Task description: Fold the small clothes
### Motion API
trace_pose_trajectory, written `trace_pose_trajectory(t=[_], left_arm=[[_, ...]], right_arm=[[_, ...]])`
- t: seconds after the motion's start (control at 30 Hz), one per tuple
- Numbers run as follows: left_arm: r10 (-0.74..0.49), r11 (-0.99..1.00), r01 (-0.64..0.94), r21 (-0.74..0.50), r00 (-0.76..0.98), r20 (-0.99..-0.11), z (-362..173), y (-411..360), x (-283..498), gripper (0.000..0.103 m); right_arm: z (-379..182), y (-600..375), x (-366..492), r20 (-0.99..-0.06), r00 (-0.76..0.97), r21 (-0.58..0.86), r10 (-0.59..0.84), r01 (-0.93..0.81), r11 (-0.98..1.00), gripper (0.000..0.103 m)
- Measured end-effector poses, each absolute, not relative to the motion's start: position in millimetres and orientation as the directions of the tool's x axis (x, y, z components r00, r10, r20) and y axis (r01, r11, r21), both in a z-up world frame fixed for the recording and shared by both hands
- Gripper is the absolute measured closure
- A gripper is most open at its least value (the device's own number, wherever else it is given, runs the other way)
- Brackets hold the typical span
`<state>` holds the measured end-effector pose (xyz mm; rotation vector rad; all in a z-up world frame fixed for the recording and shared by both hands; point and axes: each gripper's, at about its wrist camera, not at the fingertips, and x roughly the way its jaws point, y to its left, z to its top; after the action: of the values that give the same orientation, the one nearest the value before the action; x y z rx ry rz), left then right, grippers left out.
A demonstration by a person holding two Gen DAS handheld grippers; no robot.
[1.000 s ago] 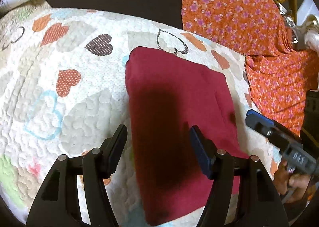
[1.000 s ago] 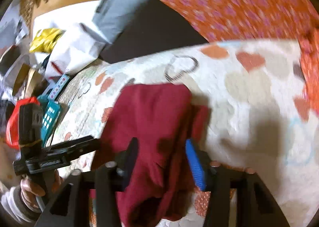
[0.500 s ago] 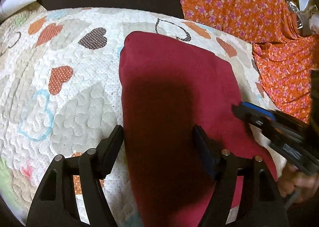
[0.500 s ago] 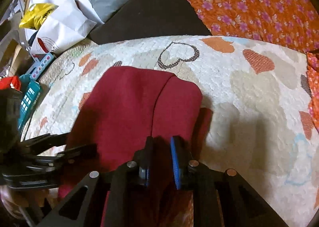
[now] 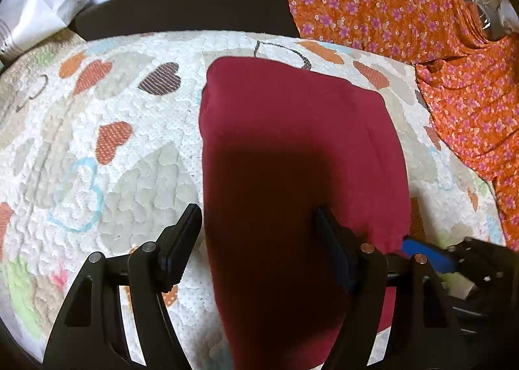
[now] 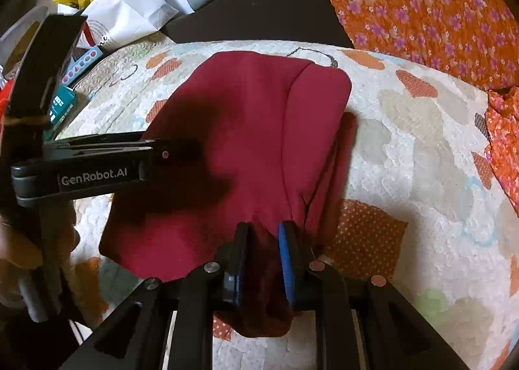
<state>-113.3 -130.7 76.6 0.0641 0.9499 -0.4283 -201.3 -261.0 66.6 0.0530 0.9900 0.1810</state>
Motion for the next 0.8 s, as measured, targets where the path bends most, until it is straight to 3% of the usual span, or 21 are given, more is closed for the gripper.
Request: trace_pose_trajectory(t=[0.23, 0.4, 0.8], left_arm=[[-0.272, 0.940, 0.333, -0.075, 0.598, -0.754, 98, -121, -138, 0.031], [-0.236, 0.954, 0.299, -0.033, 0.677, -0.697, 119, -114, -160, 0.031], [-0.214, 0.963, 0.267, -0.028, 0.702, -0.680, 131, -100, -180, 0.031]], right_arm=[[114, -266, -219, -0.779, 0.609, 0.140, 0.149, -0.063, 0.988, 0.083], [133, -266, -227, -0.757, 0.651, 0.086, 0.054, 0.017, 0.996, 0.061], [148, -260, -234, -0.738, 0.673, 0.095, 0.056, 0.021, 0.995, 0.059]])
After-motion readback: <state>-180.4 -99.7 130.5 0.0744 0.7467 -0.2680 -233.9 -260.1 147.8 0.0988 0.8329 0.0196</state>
